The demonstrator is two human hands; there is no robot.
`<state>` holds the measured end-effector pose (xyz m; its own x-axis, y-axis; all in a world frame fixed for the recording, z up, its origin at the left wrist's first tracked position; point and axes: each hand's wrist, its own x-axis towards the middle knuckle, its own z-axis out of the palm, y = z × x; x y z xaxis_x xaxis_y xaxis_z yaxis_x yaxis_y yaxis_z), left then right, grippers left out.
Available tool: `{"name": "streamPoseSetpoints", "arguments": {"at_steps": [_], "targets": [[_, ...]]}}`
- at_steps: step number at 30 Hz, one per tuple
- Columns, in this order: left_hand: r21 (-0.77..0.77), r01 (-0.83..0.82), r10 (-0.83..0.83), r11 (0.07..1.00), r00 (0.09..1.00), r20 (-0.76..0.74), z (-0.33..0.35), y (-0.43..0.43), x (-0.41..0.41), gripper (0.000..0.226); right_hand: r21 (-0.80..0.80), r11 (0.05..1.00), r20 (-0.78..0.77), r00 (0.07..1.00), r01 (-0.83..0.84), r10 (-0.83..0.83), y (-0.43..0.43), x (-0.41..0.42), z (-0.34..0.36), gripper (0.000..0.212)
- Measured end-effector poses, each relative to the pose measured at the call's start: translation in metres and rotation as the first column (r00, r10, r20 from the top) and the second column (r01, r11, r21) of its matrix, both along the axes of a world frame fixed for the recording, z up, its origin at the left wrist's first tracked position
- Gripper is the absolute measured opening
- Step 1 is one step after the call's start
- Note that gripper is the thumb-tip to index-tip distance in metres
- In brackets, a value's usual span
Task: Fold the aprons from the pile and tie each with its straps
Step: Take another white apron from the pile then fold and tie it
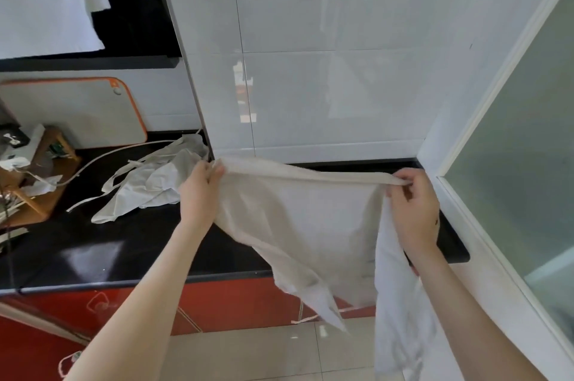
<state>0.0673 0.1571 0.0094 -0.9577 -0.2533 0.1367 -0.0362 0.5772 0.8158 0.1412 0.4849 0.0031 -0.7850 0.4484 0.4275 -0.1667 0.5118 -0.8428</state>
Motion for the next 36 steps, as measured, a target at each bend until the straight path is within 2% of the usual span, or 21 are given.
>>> {"name": "streamPoseSetpoints", "arguments": {"at_steps": [2,3,5,7,9,12,15,19,24,28,30,34,36], "targets": [[-0.266,0.193,-0.151,0.944,0.974,0.171,-0.015,-0.01,-0.001,0.025,0.182,0.98,0.172,0.984,-0.084,0.052,0.011,-0.006,-0.009,0.013],[-0.301,0.205,-0.149,0.931,0.968,0.201,-0.021,-0.011,0.0,0.026,0.197,0.977,0.219,0.975,-0.075,0.031,0.018,-0.009,-0.015,0.017],[-0.288,0.171,-0.119,0.942,0.975,0.189,-0.028,-0.011,0.0,0.029,0.154,0.988,0.234,0.972,-0.021,-0.016,0.028,-0.014,-0.021,0.021],[-0.279,0.213,-0.162,0.936,0.967,0.195,-0.03,-0.01,0.002,0.031,0.155,0.988,0.27,0.962,-0.005,-0.037,0.034,-0.015,-0.024,0.019],[-0.216,0.256,-0.222,0.942,0.96,0.17,-0.023,-0.014,0.0,0.024,0.154,0.988,0.265,0.963,0.006,-0.047,0.04,-0.019,-0.024,0.014],[-0.293,0.314,-0.296,0.903,0.949,0.106,-0.018,-0.023,-0.007,0.011,0.133,0.99,0.202,0.976,0.05,-0.077,0.046,-0.025,-0.014,0.014],[-0.333,0.316,-0.307,0.888,0.948,0.082,-0.019,-0.028,-0.011,0.006,0.147,0.989,0.174,0.983,0.035,-0.061,0.042,-0.034,-0.004,0.023],[-0.343,0.245,-0.242,0.907,0.969,0.052,-0.023,-0.035,-0.019,0.005,0.205,0.978,0.167,0.984,0.028,-0.063,0.037,-0.046,0.001,0.026],[-0.34,0.078,-0.081,0.937,0.997,0.006,-0.039,-0.038,-0.025,0.013,0.246,0.969,0.221,0.974,-0.003,-0.053,0.028,-0.055,-0.008,0.023],[-0.49,-0.084,0.069,0.868,0.996,-0.047,-0.039,-0.044,-0.028,0.019,0.26,0.966,0.264,0.962,0.005,-0.076,0.017,-0.066,-0.017,0.019],[-0.511,-0.098,0.117,0.854,0.993,0.005,-0.034,-0.044,-0.03,0.021,0.266,0.964,0.268,0.959,0.018,-0.092,0.014,-0.072,-0.021,0.017],[-0.447,0.001,0.105,0.895,0.972,0.213,-0.023,-0.042,-0.046,0.028,0.26,0.963,0.257,0.956,0.069,-0.138,0.011,-0.089,-0.031,0.018],[-0.306,-0.003,0.097,0.952,0.951,0.293,-0.02,-0.041,-0.053,0.029,0.262,0.962,0.247,0.959,0.075,-0.142,0.011,-0.093,-0.034,0.018]]}}
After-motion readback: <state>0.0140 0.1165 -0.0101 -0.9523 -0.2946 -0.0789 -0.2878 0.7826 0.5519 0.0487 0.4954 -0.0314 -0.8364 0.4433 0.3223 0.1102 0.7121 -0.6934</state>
